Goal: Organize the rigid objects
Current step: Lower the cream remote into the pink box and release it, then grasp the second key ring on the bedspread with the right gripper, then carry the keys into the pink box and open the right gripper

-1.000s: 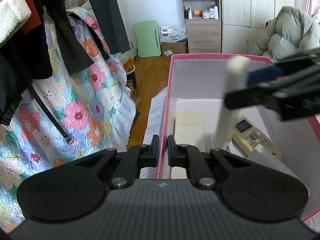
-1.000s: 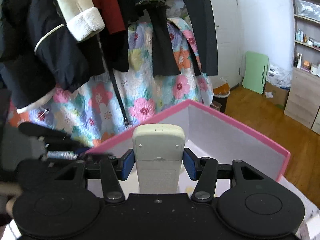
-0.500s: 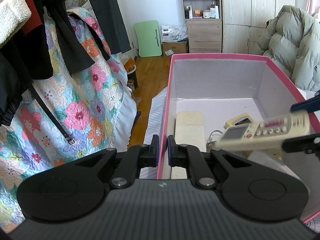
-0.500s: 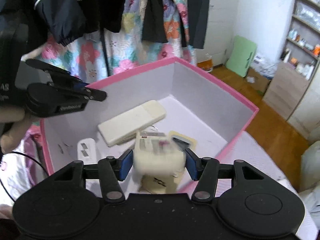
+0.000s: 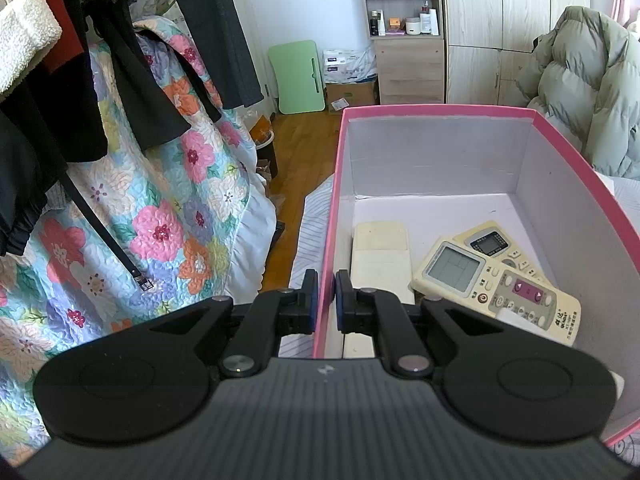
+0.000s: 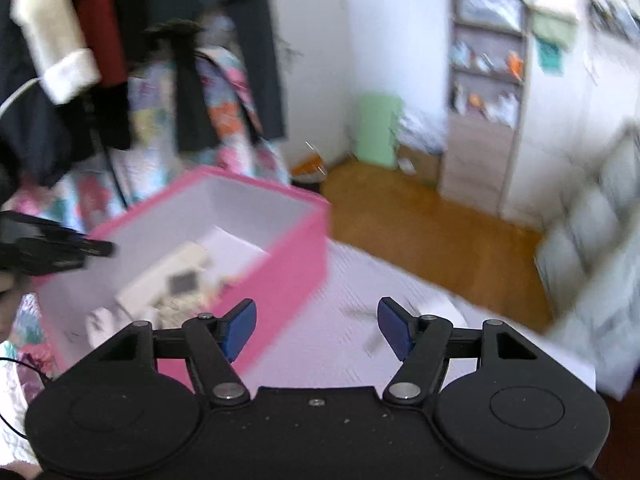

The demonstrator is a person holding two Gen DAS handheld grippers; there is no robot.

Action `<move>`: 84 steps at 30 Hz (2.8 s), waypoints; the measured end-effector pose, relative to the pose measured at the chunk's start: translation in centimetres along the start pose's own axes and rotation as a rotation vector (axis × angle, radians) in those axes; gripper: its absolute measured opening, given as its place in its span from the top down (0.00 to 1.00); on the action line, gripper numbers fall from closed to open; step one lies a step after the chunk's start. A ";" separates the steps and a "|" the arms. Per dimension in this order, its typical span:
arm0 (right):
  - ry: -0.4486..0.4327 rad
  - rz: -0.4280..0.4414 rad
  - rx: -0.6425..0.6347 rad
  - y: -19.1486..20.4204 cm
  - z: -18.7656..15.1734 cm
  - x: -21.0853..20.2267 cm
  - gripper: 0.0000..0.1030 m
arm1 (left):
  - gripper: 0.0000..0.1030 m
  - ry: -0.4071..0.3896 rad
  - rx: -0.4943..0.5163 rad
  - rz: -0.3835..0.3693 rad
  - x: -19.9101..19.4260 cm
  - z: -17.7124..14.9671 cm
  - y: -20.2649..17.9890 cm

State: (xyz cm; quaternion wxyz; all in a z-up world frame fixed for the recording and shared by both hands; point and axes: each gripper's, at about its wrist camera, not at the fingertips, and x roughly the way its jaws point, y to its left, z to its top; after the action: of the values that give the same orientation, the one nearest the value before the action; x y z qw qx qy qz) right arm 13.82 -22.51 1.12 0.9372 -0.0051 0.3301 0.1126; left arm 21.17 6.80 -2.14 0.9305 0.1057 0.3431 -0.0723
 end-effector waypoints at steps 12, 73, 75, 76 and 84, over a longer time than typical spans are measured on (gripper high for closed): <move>0.110 -0.024 0.196 -4.6 -4.0 4.9 0.31 | 0.92 0.005 0.002 0.000 0.2 -0.1 0.2; -0.265 0.115 0.103 5.9 6.1 -0.1 0.96 | 0.93 0.020 -0.001 -0.021 0.7 -0.3 0.0; -0.248 0.173 0.119 6.3 6.7 -0.2 0.96 | 0.93 0.025 -0.001 -0.018 0.7 -0.3 -0.1; -0.235 0.199 0.124 6.7 6.9 -0.2 0.96 | 0.93 0.026 0.000 -0.017 0.7 -0.2 -0.1; -0.089 0.370 0.164 9.4 7.8 2.5 0.96 | 0.92 0.023 0.022 -0.005 0.6 -0.2 -0.4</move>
State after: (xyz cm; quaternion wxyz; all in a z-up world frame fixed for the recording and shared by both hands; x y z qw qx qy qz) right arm 18.57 -12.19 6.28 0.9115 0.1370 0.2917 0.2555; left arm 21.43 6.38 -2.73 0.9252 0.1158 0.3531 -0.0770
